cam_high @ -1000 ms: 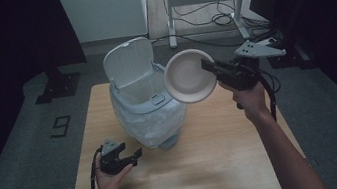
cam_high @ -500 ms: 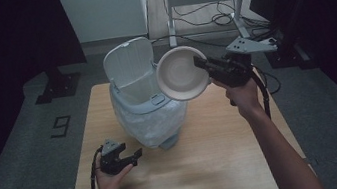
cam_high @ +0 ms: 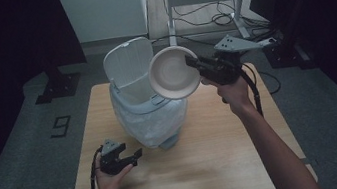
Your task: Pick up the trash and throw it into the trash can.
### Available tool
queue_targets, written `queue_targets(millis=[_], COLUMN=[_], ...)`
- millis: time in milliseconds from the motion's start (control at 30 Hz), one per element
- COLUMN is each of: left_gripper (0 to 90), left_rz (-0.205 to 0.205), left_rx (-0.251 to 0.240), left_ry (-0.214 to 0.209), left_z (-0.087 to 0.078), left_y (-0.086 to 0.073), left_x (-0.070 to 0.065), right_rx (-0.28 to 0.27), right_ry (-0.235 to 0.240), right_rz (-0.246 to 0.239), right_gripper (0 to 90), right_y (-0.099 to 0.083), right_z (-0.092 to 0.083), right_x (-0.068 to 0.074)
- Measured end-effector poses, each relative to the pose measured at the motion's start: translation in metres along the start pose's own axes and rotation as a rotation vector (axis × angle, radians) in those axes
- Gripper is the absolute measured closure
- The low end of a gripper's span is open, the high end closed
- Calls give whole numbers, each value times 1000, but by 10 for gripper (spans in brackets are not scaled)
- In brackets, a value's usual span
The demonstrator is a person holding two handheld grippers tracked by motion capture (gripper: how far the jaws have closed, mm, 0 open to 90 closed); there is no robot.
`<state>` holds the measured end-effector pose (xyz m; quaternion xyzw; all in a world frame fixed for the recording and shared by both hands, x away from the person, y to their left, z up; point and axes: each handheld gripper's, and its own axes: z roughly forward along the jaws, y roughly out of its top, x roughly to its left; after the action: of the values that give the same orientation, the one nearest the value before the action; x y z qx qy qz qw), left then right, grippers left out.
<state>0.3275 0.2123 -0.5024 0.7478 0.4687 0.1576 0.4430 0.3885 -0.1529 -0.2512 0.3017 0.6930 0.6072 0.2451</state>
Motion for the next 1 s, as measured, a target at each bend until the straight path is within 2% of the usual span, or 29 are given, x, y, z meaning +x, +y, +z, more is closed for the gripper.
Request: queue_targets(millis=[667, 1000], left_gripper=[243, 243], left_rz=[1, 0], left_rx=[5, 1], left_ry=[-7, -9], left_z=[0, -2], left_y=[0, 0], left_x=[2, 3], right_rx=[6, 25], right_ry=[-7, 4], right_rz=[26, 12], right_gripper=[827, 827], right_y=[-1, -1], right_z=[24, 43], right_x=[-6, -1])
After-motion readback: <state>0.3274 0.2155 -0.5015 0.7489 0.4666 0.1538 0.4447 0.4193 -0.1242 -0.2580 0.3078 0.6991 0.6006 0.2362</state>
